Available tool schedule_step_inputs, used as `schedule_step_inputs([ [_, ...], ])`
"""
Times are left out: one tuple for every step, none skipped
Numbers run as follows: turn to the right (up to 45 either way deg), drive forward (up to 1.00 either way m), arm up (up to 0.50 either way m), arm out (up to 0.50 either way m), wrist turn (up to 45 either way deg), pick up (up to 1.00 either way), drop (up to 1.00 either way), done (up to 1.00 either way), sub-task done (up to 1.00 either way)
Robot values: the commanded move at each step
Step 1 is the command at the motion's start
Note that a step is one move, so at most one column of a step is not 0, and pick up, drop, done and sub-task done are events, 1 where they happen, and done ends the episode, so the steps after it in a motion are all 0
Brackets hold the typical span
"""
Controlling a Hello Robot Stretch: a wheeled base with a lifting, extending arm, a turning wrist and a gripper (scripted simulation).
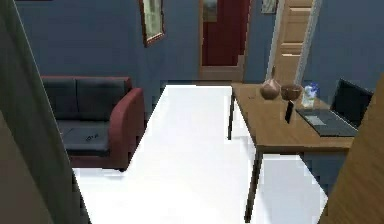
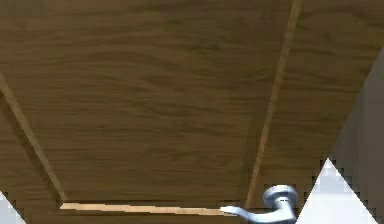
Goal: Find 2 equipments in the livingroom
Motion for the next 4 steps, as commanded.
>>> schedule_step_inputs([
  [15.0,0.00,0.00,0.00,0.0,0.00,0.00,0.00,0.00],
  [0.0,0.70,0.00,0.00,0.0,0.00,0.00,0.00,0.00],
  [21.0,0.00,0.00,0.00,0.0,0.00,0.00,0.00,0.00],
  [0.0,0.00,0.00,0.00,0.0,0.00,0.00,0.00,1.00],
])
